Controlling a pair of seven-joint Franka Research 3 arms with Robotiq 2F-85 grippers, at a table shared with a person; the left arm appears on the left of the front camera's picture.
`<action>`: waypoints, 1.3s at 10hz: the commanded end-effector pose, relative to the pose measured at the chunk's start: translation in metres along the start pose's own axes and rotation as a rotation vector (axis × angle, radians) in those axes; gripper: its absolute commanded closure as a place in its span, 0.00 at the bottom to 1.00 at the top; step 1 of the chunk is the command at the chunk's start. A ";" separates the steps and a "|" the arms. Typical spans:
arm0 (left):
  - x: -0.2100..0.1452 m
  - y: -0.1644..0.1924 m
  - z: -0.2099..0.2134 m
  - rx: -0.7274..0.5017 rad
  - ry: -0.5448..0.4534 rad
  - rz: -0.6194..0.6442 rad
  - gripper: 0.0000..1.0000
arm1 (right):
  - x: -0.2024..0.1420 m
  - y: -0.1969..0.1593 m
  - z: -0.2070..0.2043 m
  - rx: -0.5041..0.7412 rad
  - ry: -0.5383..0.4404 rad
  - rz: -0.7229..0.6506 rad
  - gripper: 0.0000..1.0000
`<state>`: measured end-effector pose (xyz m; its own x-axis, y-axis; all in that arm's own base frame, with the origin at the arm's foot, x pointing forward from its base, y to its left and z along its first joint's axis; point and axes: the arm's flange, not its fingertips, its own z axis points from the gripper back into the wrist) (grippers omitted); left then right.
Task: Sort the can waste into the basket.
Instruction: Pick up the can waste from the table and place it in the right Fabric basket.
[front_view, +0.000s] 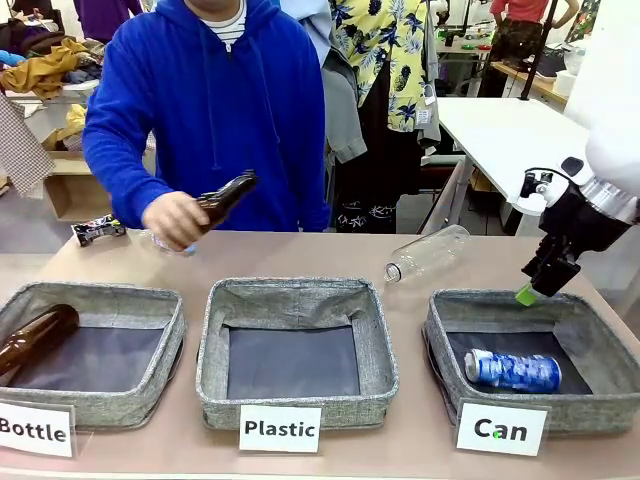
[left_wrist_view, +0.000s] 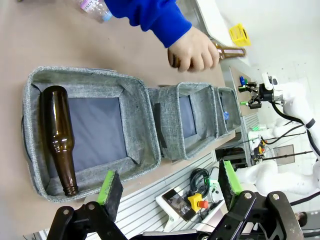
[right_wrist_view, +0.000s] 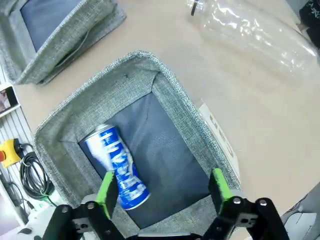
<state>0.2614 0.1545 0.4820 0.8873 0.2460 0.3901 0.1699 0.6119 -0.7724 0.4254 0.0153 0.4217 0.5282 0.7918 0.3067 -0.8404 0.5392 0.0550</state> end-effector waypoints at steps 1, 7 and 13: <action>-0.001 0.000 0.000 -0.012 0.001 0.003 0.00 | 0.000 -0.002 0.003 0.013 -0.067 -0.068 0.00; -0.015 -0.006 0.127 0.042 -0.077 -0.075 0.00 | 0.019 -0.037 0.054 0.836 -0.461 -1.260 0.00; -0.023 0.010 0.215 -0.036 -0.335 -0.052 0.00 | 0.002 -0.051 0.045 0.747 -0.231 -0.946 0.00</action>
<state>0.1444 0.3143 0.5760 0.6971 0.4635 0.5470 0.2031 0.6040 -0.7707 0.4711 -0.0276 0.4569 0.9980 0.0460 -0.0443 0.0169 0.4791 0.8776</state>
